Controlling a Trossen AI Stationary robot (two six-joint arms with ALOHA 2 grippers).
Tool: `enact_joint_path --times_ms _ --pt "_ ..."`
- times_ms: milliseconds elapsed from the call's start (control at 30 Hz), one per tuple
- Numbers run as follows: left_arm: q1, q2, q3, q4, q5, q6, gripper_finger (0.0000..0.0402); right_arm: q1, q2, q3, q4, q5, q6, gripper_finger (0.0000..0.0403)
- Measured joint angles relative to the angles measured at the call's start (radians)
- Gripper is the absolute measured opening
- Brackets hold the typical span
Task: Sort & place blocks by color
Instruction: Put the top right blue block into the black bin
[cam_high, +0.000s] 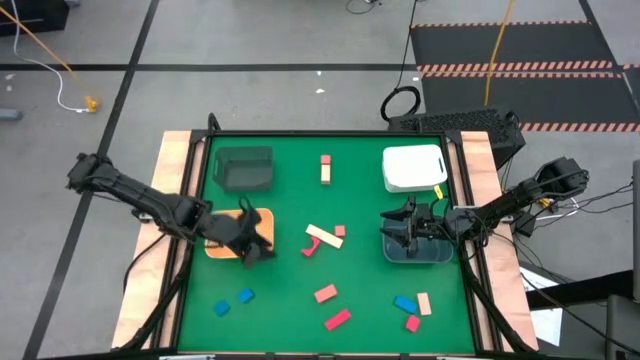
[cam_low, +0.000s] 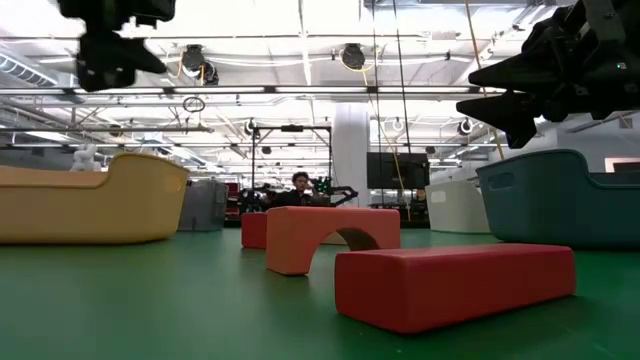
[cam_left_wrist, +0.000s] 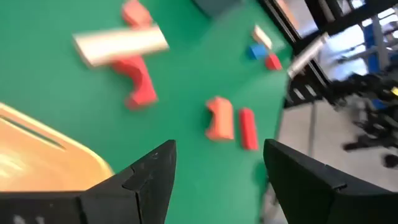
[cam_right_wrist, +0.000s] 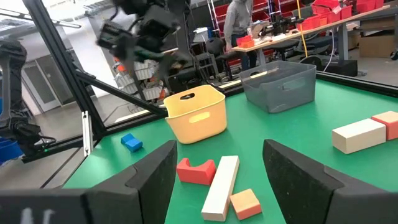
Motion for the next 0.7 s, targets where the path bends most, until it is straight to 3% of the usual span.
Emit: enact_joint_path --times_ms 300,467,600,700 --pt "-0.176 0.166 0.007 0.115 0.003 -0.351 0.0241 0.0 0.0 0.0 0.0 0.0 0.0 0.0228" --pt "-0.246 0.189 0.007 0.117 0.002 -0.562 0.0241 0.0 0.0 0.0 0.0 0.0 0.0 0.0228" --pt "-0.302 0.189 0.008 0.072 0.001 -0.708 0.0241 0.0 0.0 0.0 0.0 0.0 0.0 0.0228" --pt "-0.338 0.189 0.056 -0.058 0.001 -0.777 0.0241 0.0 0.0 0.0 0.0 0.0 0.0 0.0228"
